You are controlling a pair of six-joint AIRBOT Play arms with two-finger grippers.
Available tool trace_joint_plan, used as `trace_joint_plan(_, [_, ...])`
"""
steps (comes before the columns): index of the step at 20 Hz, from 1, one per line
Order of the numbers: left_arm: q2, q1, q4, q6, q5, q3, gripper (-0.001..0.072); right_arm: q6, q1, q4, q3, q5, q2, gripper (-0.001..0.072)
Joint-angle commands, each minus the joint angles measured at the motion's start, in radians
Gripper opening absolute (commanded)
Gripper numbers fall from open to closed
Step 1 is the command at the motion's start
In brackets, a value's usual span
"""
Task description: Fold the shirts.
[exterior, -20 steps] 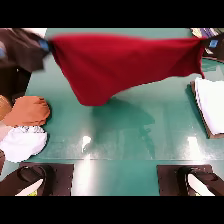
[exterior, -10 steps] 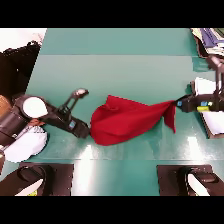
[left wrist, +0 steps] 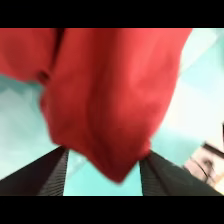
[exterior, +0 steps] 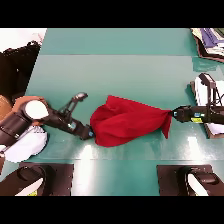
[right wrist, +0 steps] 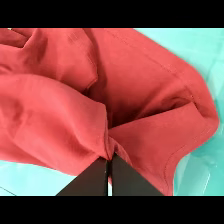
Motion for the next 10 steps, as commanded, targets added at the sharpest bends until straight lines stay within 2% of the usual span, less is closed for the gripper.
trace_joint_plan(1, [0.000,0.107,0.065,0.007,-0.044,0.160,0.0500,0.005,0.000,0.000,-0.006,-0.004,0.003,0.0014])
trace_joint_plan(5, [-0.026,0.215,0.087,0.032,0.019,0.205,0.0500,0.005,0.000,0.000,-0.006,-0.010,0.003,0.0014])
trace_joint_plan(7, [-0.101,0.216,0.083,0.066,0.044,0.205,0.0500,0.005,0.000,0.000,-0.006,-0.013,0.003,0.0013])
trace_joint_plan(10, [-0.268,0.216,0.012,0.146,0.153,0.205,0.0500,0.024,0.000,0.000,-0.006,-0.012,0.003,0.0014])
